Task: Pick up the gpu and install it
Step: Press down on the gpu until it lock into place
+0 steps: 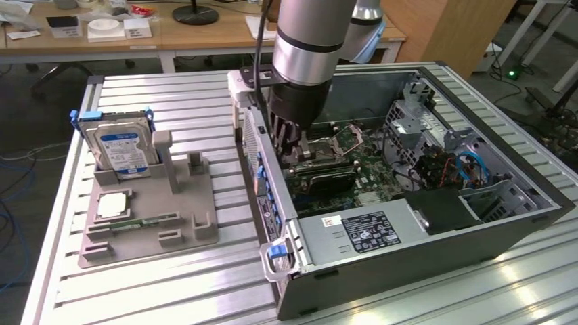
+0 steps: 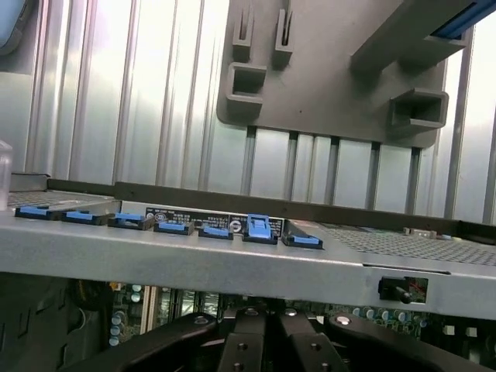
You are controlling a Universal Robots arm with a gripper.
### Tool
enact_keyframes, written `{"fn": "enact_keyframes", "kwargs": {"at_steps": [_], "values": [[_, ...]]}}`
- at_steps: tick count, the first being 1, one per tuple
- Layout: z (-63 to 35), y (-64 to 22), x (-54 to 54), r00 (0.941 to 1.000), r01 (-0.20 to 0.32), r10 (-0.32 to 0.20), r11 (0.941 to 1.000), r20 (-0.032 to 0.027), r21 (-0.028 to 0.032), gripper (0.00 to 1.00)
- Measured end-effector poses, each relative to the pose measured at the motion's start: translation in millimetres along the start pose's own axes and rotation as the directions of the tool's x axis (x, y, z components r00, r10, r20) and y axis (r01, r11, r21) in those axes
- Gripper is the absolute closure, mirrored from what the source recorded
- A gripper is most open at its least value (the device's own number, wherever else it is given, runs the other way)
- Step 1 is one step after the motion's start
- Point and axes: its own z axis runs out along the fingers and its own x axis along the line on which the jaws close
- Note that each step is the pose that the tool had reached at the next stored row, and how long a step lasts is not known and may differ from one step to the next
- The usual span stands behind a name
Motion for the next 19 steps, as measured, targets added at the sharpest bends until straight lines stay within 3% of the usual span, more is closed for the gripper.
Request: {"fn": "enact_keyframes", "kwargs": {"at_steps": [8,19], "values": [[5.9,-1.4,1.2,0.9999,0.013,-0.013,0.9999,0.0,-0.0006,0.89],[7.9,-16.6,2.7,0.9993,0.036,-0.036,0.9993,-0.0012,-0.0014,0.89]]}}
